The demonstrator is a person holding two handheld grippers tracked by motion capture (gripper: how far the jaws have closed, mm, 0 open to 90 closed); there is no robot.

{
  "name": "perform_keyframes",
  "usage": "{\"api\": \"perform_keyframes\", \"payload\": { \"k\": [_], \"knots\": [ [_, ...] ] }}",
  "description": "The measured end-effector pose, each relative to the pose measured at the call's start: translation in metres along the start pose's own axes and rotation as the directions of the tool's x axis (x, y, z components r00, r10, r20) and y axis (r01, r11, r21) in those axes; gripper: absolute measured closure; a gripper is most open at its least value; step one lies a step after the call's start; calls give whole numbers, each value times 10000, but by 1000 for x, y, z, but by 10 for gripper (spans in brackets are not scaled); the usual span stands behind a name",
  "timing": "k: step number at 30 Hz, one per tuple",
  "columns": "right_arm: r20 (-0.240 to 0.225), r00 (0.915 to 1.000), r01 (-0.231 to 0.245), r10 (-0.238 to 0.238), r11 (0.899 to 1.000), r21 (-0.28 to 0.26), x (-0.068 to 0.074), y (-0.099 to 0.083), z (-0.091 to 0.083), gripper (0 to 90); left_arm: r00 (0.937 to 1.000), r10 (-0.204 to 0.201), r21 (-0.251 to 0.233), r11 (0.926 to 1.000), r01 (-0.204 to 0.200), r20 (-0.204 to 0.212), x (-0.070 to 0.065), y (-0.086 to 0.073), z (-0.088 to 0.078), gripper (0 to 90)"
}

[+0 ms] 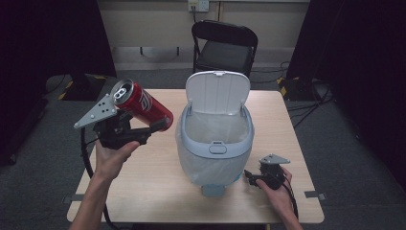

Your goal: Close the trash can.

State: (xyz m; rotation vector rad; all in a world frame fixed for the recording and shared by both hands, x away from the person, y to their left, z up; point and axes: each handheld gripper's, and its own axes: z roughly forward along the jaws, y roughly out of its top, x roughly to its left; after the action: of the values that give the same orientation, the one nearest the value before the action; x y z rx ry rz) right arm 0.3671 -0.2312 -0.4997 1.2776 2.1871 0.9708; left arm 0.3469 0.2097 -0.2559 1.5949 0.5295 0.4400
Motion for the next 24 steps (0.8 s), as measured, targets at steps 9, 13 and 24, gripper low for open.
{"api": "perform_keyframes", "payload": {
  "k": [9, 13, 24],
  "knots": [
    [1, 10000, 4, -4, 10000, 0, 0, 0, 0, 218, 9947, 178, -101, 9998, -168, 1015, -12, 18, 30, 345],
    [-1, 10000, 5, -5, 10000, -1, 0, 0, 0, 218, 9842, 240, -268, 9994, -196, 1757, -18, 20, 48, 345],
    [-8, 10000, 9, -9, 10000, -2, 0, 0, 0, 217, 9628, 67, 991, 9945, -348, 2703, -24, 23, 110, 339]
  ]
}}
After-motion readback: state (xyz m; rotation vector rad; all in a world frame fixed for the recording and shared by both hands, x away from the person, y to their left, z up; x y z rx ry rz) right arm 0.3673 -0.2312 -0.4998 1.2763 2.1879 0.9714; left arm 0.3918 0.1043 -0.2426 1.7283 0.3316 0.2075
